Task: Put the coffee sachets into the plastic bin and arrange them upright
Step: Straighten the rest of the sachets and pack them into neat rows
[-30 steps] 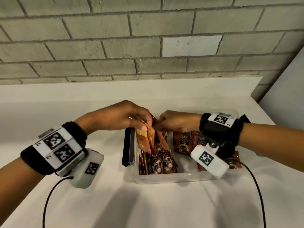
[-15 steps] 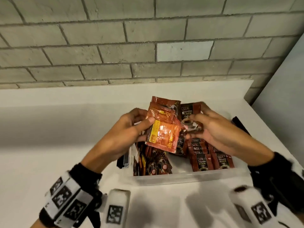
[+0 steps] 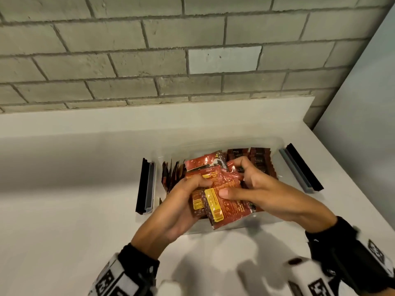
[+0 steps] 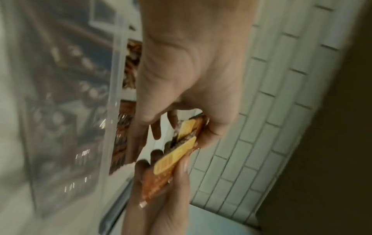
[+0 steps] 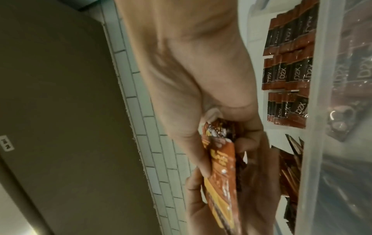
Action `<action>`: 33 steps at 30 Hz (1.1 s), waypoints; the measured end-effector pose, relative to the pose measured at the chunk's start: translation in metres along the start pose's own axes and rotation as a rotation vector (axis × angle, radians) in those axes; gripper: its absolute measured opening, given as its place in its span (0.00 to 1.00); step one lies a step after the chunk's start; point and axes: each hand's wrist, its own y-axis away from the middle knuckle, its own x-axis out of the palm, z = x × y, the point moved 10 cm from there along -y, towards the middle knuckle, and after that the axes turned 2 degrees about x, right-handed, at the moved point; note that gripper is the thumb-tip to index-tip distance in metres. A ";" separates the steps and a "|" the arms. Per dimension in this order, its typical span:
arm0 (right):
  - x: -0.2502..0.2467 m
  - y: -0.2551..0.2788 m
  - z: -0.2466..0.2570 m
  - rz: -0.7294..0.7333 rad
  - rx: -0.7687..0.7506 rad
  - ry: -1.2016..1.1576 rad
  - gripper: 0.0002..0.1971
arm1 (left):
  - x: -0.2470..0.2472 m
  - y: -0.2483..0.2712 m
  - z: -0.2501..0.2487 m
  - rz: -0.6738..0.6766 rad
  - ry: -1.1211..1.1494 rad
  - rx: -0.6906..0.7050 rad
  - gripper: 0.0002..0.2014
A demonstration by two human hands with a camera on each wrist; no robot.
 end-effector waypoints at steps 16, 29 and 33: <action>-0.027 0.000 0.015 -0.284 -0.095 0.398 0.34 | 0.013 0.004 -0.008 0.169 0.376 0.053 0.18; -0.042 0.006 0.011 -0.451 -0.222 0.020 0.12 | -0.014 -0.003 -0.011 -0.144 0.213 0.207 0.21; -0.048 0.023 0.036 -0.556 -0.408 0.057 0.11 | -0.012 0.000 -0.013 -0.123 0.251 0.194 0.21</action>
